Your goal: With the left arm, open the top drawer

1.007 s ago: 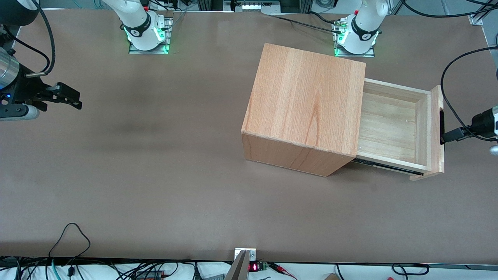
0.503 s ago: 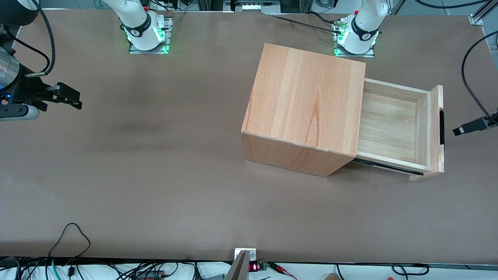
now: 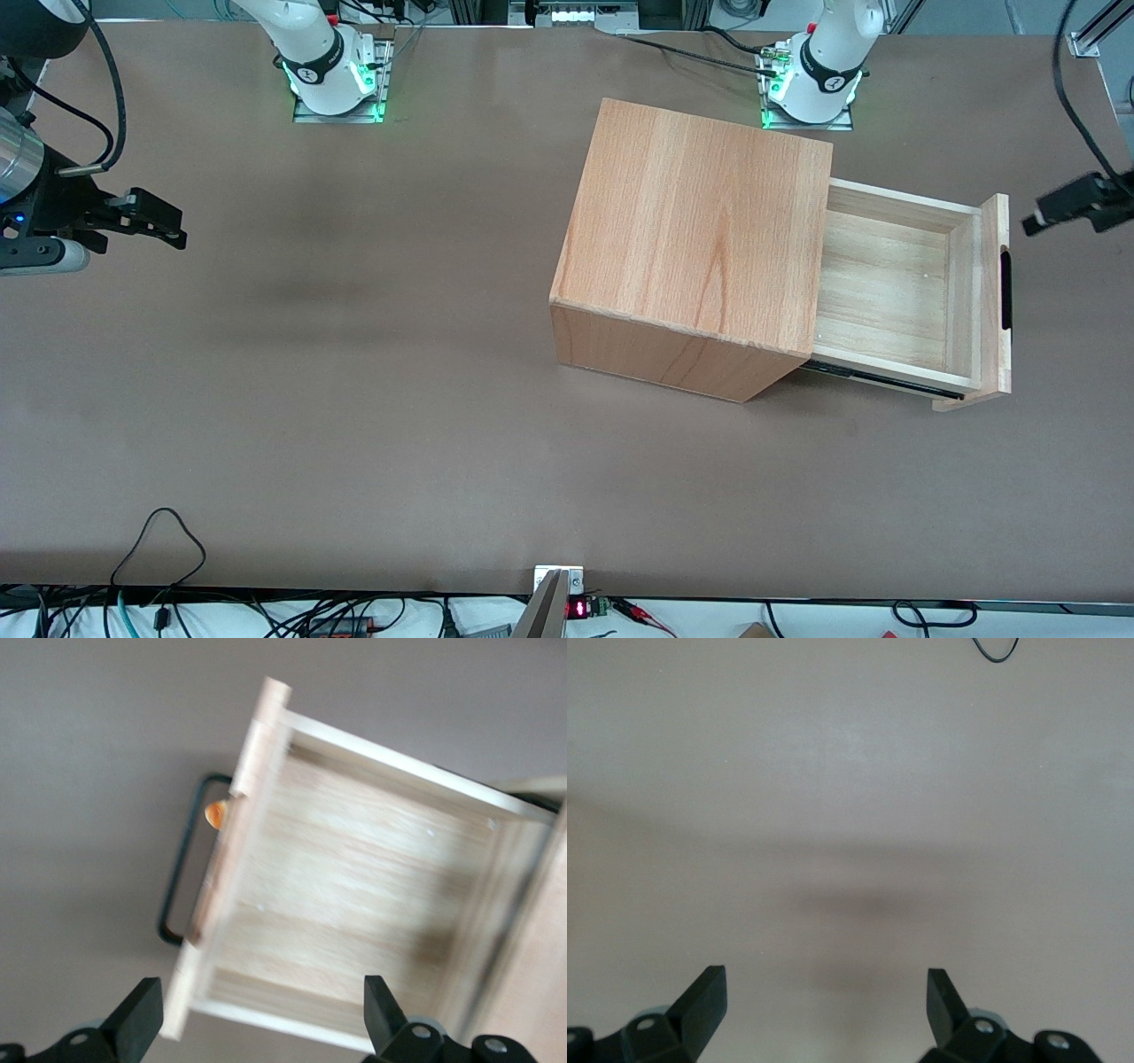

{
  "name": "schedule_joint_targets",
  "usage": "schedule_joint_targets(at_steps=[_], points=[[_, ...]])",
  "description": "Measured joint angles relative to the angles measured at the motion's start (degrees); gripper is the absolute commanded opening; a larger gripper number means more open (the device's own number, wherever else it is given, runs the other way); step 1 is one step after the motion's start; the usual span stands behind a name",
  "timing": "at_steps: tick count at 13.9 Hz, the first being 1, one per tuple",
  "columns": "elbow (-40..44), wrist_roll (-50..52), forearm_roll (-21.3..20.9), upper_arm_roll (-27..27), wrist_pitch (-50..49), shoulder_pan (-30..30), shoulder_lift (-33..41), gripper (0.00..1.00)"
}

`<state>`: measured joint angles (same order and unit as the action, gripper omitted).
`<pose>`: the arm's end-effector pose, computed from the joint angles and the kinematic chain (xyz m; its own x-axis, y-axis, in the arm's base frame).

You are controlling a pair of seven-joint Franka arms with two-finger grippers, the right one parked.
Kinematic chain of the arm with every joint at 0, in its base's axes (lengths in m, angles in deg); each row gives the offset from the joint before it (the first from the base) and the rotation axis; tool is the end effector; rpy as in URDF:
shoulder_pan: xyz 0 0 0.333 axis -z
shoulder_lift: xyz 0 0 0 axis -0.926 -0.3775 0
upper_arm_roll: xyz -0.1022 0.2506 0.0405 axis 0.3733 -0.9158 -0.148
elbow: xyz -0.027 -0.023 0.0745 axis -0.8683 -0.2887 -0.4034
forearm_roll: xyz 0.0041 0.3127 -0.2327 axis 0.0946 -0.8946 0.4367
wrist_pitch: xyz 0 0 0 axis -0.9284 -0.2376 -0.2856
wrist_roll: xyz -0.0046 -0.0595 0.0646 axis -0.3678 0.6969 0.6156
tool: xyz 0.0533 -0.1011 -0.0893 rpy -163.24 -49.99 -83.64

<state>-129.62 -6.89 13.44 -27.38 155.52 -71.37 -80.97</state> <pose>0.5412 0.0513 0.5327 0.9903 0.1297 -0.0508 0.1340 -0.9867 0.0924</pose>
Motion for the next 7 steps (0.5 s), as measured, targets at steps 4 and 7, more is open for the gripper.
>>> schedule_joint_targets(at_steps=[4, 7], points=[[0.08, 4.17, -0.81, 2.95, -2.09, 0.26, 1.12, 1.00], [0.08, 4.19, -0.81, 2.75, -2.13, 0.16, 1.11, 1.00]])
